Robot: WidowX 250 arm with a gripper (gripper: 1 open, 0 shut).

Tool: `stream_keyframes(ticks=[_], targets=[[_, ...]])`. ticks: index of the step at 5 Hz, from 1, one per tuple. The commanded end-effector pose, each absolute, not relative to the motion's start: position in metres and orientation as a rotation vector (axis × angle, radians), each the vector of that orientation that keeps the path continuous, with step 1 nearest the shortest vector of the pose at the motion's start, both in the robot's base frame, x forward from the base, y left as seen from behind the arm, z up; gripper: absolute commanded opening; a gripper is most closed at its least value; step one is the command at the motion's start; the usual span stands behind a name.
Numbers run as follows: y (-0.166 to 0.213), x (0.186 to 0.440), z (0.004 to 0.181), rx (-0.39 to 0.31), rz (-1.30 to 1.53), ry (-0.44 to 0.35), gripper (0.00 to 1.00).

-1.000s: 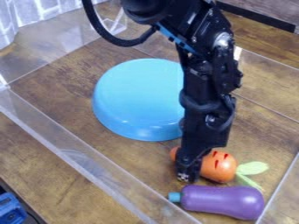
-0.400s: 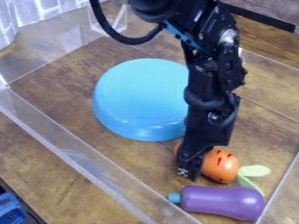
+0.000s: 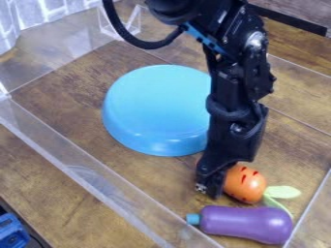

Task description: Move the carrot to the left side

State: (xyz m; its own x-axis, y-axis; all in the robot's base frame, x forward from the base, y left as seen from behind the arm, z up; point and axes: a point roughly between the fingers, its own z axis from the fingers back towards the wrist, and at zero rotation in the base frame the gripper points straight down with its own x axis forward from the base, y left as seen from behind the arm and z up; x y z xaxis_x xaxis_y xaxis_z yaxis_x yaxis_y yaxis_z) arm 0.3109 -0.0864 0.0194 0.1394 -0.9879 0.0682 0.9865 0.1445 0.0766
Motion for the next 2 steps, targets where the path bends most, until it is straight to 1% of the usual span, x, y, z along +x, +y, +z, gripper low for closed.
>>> stream_keyframes(ticks=[1, 2], targets=[[-0.0902, 0.3072, 0.0236, 0.01, -1.512, -0.131, 0.0], [-0.099, 0.3051, 0.0235, 0.008, -1.537, -0.13, 0.0]])
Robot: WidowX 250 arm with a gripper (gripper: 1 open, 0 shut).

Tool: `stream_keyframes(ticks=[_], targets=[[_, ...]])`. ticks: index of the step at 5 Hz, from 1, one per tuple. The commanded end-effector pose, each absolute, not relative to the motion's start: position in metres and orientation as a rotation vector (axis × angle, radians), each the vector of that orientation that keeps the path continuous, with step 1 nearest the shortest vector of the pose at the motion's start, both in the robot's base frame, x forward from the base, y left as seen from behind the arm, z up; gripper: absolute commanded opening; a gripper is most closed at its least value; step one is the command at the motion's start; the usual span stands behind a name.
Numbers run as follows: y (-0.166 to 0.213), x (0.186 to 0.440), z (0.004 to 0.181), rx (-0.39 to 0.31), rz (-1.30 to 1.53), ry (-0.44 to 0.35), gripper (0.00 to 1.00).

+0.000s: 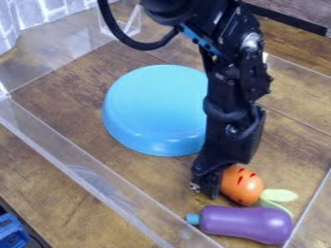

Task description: Move the carrot to the left side

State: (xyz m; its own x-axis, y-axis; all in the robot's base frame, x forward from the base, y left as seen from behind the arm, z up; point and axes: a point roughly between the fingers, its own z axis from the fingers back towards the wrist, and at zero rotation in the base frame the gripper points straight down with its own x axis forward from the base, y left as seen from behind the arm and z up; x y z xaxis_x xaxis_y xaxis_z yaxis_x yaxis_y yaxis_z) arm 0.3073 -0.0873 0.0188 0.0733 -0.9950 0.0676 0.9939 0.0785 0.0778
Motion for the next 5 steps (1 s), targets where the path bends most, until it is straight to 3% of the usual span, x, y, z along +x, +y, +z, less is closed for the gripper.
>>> stream_keyframes(ticks=[1, 5], targets=[[-0.108, 0.303, 0.023, 0.007, -1.561, -0.129, 0.0], [-0.116, 0.311, 0.027, 0.022, -1.473, -0.099, 0.0]])
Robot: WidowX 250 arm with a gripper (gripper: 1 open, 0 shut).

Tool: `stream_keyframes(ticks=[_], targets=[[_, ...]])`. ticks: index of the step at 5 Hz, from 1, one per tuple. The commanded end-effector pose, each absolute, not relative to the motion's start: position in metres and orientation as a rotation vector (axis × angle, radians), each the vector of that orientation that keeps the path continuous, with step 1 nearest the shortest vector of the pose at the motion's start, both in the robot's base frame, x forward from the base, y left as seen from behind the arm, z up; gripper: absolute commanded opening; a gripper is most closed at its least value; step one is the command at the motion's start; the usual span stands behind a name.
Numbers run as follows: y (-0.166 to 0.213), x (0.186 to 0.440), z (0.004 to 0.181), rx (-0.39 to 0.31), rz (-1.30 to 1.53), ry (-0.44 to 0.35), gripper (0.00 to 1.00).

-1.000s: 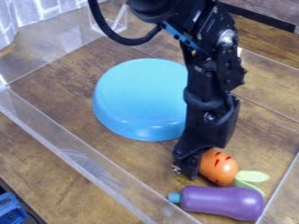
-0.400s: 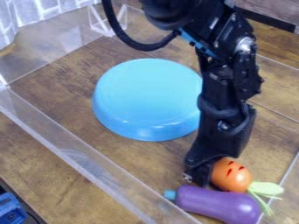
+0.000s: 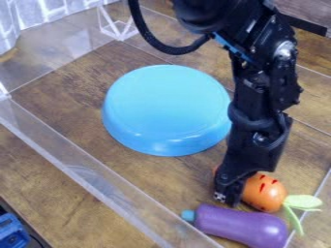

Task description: Move the carrot to the left side

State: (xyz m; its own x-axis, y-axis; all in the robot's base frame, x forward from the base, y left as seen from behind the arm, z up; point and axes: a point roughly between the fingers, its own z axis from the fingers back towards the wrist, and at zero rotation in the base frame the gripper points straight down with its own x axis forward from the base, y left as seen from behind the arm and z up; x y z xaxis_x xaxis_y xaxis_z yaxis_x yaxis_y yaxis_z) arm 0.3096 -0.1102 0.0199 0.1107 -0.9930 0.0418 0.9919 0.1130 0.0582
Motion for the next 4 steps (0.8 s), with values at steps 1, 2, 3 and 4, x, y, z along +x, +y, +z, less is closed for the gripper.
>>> stream_keyframes(ticks=[1, 2, 3, 4], targets=[[-0.107, 0.31, 0.028, 0.019, -1.542, -0.094, 0.0], [-0.106, 0.301, 0.035, 0.018, -1.551, -0.09, 0.0], [-0.106, 0.293, 0.042, 0.016, -1.562, -0.086, 0.0], [-0.11, 0.289, 0.048, 0.015, -1.612, -0.084, 0.0]])
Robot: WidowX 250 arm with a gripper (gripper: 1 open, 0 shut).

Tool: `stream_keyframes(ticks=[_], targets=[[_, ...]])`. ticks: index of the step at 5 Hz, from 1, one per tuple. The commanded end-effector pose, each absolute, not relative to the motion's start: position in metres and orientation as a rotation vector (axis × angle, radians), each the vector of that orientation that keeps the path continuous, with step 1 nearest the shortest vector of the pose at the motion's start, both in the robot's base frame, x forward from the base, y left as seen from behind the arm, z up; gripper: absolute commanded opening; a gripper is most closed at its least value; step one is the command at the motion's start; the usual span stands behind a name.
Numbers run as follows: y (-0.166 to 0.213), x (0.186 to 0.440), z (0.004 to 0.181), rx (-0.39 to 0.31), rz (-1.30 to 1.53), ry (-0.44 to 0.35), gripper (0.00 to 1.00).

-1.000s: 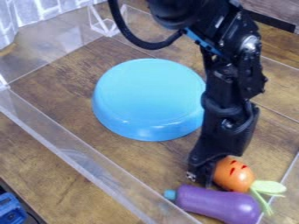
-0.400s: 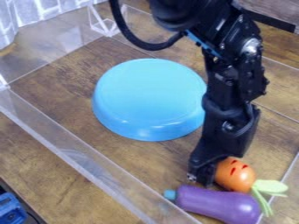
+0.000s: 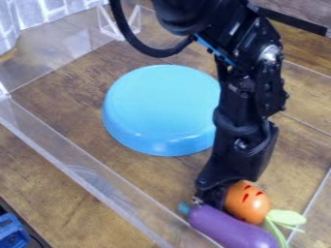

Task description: Move the carrot to the left side

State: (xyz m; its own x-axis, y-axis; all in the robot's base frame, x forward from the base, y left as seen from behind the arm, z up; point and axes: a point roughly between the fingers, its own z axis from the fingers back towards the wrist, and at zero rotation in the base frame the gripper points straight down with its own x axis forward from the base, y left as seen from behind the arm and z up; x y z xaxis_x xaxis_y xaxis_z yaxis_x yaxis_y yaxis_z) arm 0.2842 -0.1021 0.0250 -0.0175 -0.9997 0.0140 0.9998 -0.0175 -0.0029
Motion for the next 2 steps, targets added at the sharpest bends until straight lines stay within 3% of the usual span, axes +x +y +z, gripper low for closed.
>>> stream_keyframes(ticks=[1, 2], targets=[[-0.1148, 0.2852, 0.0537, 0.015, -1.662, -0.082, 0.0], [-0.111, 0.2804, 0.0577, 0.015, -1.675, -0.078, 0.0]])
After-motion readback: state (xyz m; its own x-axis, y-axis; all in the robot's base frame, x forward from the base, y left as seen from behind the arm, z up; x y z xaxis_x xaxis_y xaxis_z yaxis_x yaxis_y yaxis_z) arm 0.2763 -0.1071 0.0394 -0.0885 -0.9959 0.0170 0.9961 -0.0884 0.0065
